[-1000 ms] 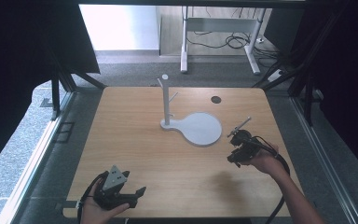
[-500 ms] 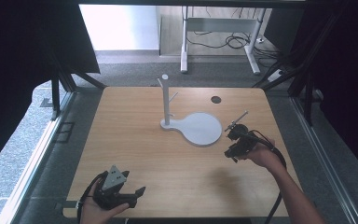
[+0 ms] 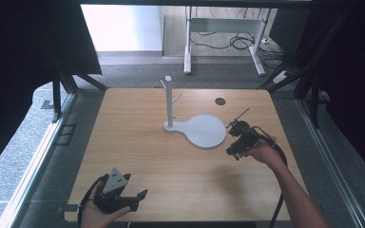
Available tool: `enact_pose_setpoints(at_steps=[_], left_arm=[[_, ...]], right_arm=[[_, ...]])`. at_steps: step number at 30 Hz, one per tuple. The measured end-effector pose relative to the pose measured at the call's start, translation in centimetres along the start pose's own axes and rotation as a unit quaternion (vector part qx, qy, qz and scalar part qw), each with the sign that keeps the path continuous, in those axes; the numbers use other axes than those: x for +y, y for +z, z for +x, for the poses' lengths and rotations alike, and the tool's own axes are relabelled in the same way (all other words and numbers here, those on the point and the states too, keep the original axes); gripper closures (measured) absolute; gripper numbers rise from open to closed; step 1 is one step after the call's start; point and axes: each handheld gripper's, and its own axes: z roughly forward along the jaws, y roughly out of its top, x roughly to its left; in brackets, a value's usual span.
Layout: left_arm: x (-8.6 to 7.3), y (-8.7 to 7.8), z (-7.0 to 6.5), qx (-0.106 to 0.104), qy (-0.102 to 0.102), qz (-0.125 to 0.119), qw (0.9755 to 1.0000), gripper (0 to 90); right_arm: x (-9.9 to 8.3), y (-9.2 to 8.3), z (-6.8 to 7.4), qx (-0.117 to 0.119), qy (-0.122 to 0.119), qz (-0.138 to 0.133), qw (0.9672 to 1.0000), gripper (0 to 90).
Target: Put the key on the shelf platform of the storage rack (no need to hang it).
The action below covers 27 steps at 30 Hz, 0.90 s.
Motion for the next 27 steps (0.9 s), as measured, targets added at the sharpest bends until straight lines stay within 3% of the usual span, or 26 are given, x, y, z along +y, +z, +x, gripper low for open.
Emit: enact_pose_setpoints(at_steps=[27], left_arm=[[-0.1,-0.2,0.2,0.001,-0.005,-0.004,1.0,22.2]], right_arm=[[3.4,1.1,-1.3,-0.001,0.014,0.0,0.9999,67.8]])
